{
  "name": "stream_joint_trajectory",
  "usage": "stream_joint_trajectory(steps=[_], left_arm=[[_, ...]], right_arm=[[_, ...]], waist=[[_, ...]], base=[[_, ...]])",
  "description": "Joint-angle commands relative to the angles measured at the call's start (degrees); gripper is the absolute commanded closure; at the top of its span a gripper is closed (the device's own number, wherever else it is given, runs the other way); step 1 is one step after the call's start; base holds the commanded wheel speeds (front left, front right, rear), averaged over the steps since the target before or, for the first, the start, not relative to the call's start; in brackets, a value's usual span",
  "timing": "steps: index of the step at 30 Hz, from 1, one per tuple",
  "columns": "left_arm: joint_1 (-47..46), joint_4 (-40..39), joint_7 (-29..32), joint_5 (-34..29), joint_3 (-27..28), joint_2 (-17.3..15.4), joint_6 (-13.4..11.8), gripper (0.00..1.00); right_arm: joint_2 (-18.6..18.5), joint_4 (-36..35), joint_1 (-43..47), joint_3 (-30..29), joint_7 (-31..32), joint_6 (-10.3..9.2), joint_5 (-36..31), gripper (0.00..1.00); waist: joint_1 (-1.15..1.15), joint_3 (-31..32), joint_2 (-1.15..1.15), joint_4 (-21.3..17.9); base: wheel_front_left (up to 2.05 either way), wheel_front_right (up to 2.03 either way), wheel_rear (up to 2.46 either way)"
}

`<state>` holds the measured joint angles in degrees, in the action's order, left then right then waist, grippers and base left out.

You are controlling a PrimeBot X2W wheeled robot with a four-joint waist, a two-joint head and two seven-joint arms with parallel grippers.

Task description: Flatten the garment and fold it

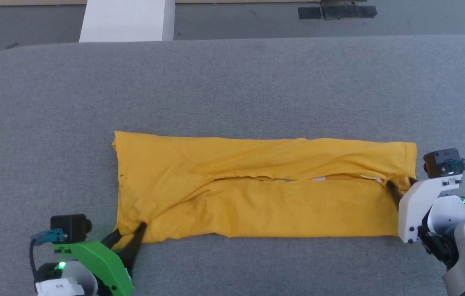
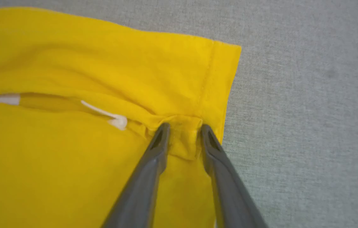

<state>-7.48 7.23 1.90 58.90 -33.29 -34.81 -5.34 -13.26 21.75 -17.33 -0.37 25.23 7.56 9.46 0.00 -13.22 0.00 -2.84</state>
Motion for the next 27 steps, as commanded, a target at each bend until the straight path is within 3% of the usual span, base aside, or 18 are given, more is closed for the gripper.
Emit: stream_joint_trajectory(steps=[1, 7, 11, 18, 22, 27], left_arm=[[0.6, 0.6, -0.5, -0.3, -0.4, 1.0, -0.3, 0.0], [1.0, -1.0, -7.2, -1.8, 1.2, 2.7, -0.4, 0.0], [-0.6, -0.7, -14.8, -6.9, 3.2, 3.8, -2.0, 0.0], [-4.9, -1.2, -16.9, -18.7, 11.7, 9.3, -3.9, 0.0], [-5.9, -1.1, -16.9, -26.3, 17.9, 13.3, -3.0, 0.0], [-6.9, 1.8, -16.9, -33.7, 24.4, 18.1, -0.3, 0.0]], right_arm=[[0.5, -0.5, 1.9, -0.4, -0.3, -0.08, 0.9, 0.0], [2.8, -7.0, 7.2, -4.6, -2.0, -0.08, 2.5, 0.0], [5.7, -12.7, 10.5, -7.5, -4.4, -0.08, 3.1, 0.0], [9.6, -18.8, 12.9, -12.7, -9.4, -0.08, 3.4, 0.0], [10.3, -18.5, 11.5, -15.7, -11.2, -0.08, 4.5, 0.0], [10.4, -9.9, 7.1, -18.0, -12.1, -0.08, 6.8, 0.0]], waist=[[0.0, 1.3, 0.0, 0.2], [0.0, 3.8, 0.0, 1.0], [0.0, 4.7, 0.0, 1.6], [0.0, 5.1, 0.0, 2.4], [0.0, 5.0, 0.0, 2.0], [0.0, 4.5, 0.0, 1.2]], base=[[0.0, 0.0, 0.0], [0.0, 0.0, 0.0], [0.0, 0.0, 0.0], [0.0, 0.0, 0.0], [0.0, 0.0, 0.0], [0.0, 0.0, 0.0]])
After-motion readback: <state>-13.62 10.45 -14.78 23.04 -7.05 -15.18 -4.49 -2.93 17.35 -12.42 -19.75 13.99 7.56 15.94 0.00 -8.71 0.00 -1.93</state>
